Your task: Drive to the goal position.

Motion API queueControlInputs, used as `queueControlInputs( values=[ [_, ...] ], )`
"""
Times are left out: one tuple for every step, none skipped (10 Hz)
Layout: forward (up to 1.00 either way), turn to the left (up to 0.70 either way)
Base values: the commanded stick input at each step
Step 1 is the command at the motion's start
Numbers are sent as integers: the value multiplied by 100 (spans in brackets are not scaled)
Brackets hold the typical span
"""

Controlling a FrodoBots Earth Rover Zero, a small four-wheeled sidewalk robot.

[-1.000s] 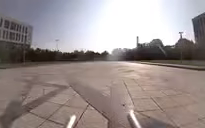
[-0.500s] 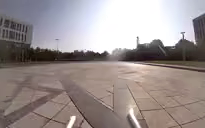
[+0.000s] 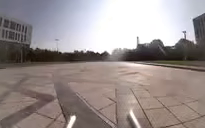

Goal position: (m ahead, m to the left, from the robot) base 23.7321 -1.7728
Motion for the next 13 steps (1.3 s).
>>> queueControlInputs(
  values=[
    [70,0],
    [70,0],
    [70,0],
    [70,0],
    [70,0],
    [70,0],
    [70,0],
    [70,0],
    [70,0],
    [70,0],
    [70,0],
    [70,0],
    [70,0]
  ],
)
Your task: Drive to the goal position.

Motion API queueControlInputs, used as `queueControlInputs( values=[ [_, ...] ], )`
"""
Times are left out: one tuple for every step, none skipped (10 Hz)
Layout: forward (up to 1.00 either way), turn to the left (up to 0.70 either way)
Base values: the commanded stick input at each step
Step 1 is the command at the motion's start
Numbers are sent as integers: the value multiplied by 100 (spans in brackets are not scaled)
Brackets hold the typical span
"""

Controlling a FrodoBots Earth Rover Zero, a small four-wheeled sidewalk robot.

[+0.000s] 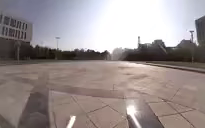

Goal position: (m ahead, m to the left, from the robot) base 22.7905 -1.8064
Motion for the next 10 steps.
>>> queueControlInputs(
  values=[
    [70,0],
    [70,0],
    [70,0],
    [70,0],
    [70,0],
    [70,0],
    [70,0],
    [70,0],
    [70,0],
    [70,0]
  ],
)
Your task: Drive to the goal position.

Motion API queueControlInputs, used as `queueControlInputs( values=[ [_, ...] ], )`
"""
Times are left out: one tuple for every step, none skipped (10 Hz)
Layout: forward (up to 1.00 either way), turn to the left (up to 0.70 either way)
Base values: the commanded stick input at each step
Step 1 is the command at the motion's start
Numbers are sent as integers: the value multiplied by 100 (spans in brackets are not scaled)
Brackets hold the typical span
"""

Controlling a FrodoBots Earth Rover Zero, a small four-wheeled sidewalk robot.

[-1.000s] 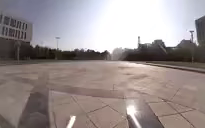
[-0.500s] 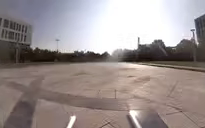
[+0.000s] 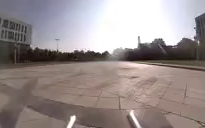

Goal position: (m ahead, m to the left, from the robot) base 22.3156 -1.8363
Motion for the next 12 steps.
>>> queueControlInputs(
  values=[
    [70,0],
    [70,0],
    [70,0],
    [70,0],
    [70,0],
    [70,0],
    [70,0],
    [70,0],
    [70,0],
    [70,0],
    [70,0],
    [70,0]
  ],
)
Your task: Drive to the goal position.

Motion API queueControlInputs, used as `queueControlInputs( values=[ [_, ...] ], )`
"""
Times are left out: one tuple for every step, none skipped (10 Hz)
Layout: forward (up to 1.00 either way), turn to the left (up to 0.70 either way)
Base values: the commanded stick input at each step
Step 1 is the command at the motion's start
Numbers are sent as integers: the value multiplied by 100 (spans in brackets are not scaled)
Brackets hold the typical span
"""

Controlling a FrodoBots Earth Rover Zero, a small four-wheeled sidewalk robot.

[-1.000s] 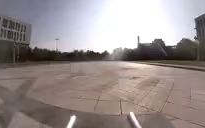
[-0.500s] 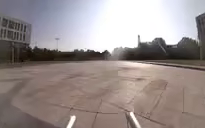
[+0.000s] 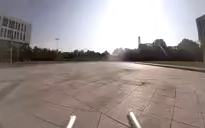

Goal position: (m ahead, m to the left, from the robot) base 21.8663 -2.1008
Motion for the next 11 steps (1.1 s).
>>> queueControlInputs(
  values=[
    [70,0],
    [70,0],
    [70,0],
    [70,0],
    [70,0],
    [70,0],
    [70,0],
    [70,0],
    [70,0],
    [70,0],
    [70,0]
  ],
)
